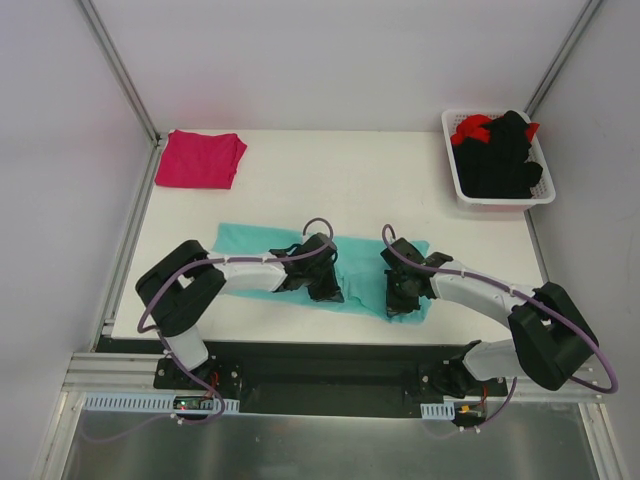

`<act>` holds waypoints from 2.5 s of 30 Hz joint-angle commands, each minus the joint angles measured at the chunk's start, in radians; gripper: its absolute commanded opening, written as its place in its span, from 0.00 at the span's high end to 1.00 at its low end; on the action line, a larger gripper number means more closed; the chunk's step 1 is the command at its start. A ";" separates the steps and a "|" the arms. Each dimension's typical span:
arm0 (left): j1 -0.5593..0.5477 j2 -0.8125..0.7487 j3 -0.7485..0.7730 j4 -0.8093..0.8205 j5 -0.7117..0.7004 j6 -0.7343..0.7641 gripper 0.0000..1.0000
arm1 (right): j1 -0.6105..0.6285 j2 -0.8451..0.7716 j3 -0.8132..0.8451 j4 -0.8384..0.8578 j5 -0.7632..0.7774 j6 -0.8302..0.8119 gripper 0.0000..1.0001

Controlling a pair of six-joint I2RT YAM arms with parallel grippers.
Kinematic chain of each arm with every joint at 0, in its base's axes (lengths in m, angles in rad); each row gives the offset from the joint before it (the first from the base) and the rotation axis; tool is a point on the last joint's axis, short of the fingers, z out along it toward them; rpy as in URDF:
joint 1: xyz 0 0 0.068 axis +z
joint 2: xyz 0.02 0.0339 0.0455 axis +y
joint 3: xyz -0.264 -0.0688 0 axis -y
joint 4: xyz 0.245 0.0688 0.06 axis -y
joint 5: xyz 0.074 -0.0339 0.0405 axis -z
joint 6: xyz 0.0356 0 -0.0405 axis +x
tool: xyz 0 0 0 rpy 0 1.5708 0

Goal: Fold and stack the t-shirts

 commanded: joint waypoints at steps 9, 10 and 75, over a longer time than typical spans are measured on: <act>-0.008 -0.222 0.000 -0.200 -0.113 0.044 1.00 | 0.010 0.031 -0.026 -0.005 0.036 0.008 0.99; -0.006 -0.234 0.041 -0.219 -0.134 0.049 1.00 | 0.010 0.031 -0.023 -0.006 0.036 0.008 0.99; -0.060 -0.450 -0.182 -0.157 -0.336 -0.031 1.00 | 0.087 -0.101 0.221 -0.262 0.128 0.005 0.42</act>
